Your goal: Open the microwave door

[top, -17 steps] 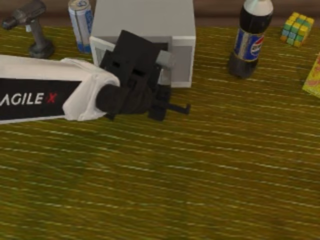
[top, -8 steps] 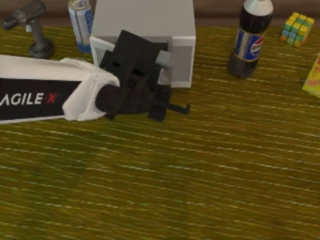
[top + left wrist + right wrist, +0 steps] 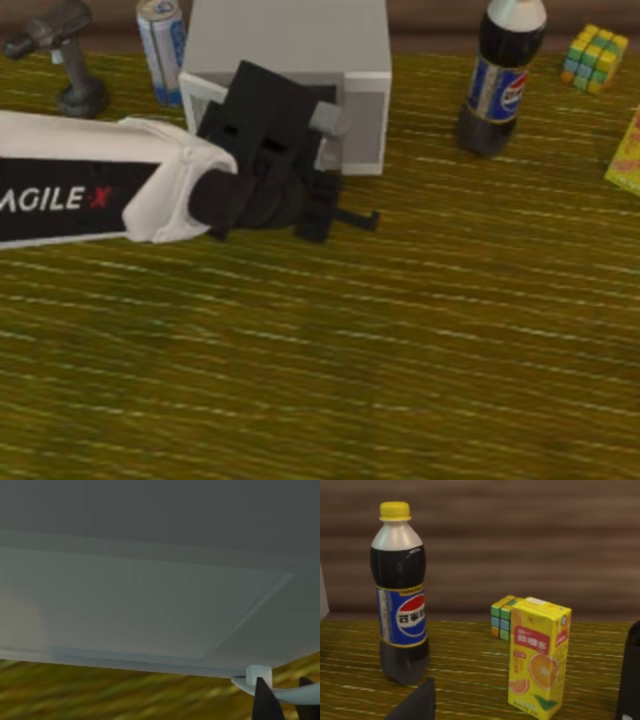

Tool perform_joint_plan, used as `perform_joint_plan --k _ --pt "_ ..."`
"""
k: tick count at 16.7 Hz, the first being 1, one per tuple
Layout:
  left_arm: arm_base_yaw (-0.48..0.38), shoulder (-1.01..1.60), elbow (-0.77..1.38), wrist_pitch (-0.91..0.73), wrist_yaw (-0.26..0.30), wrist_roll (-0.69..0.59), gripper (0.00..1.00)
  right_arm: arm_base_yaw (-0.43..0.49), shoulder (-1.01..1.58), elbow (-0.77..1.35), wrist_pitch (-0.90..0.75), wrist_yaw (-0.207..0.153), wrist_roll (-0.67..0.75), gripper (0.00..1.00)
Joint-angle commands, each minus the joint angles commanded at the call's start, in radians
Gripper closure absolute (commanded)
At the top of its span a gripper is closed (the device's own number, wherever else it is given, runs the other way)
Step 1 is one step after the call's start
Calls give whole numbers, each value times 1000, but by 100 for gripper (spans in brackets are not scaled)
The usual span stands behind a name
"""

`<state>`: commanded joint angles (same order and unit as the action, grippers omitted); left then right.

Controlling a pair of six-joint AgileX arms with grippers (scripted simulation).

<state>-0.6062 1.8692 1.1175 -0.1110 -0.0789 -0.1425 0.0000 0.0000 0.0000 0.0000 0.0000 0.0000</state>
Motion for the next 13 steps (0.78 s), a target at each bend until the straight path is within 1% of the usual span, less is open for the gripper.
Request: perform_joint_plan --k 4,13 --pt "16 -19 -24 10 21 35 100 0 0 0 0 0 0 0" --pt "17 -19 -25 10 21 36 100 0 0 0 0 0 0 0"
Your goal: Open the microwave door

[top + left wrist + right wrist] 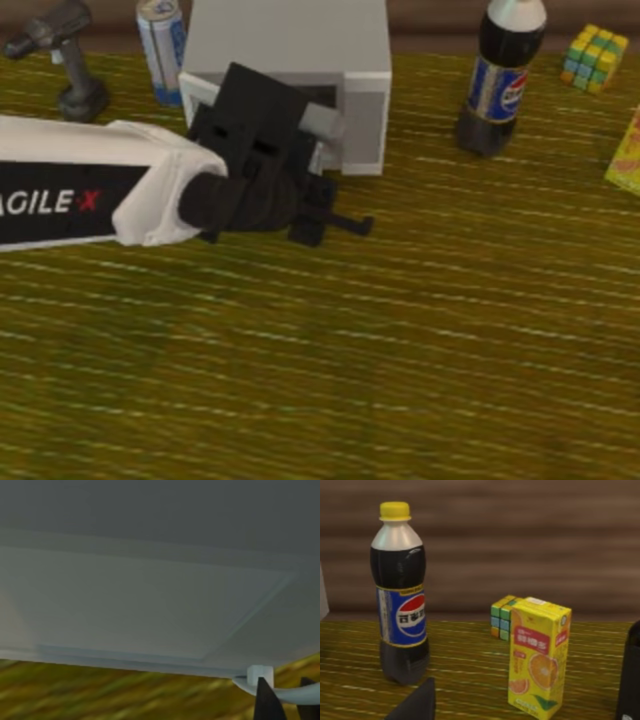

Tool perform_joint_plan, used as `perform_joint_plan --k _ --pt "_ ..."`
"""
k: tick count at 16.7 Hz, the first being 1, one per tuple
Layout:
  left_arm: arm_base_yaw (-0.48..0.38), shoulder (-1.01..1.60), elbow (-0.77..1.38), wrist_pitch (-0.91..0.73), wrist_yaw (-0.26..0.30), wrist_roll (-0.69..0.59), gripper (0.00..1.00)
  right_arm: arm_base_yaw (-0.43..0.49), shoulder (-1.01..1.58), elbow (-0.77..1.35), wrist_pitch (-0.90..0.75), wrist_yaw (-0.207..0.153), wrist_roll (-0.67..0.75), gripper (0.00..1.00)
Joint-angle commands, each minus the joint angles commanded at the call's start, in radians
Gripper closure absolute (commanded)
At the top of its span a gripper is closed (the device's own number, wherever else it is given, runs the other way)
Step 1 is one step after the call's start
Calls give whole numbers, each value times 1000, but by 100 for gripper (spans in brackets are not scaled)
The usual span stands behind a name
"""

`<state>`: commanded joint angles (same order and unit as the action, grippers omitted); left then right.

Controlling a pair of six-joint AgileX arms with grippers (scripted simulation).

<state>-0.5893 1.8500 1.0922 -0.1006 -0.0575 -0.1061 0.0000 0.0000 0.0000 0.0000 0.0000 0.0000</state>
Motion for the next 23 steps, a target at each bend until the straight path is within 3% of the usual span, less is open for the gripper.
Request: perform_joint_plan --k 15,23 --pt "0 0 0 0 0 0 100 0 0 0 0 0 0 0" --pt "16 -23 -31 9 39 45 100 0 0 0 0 0 0 0"
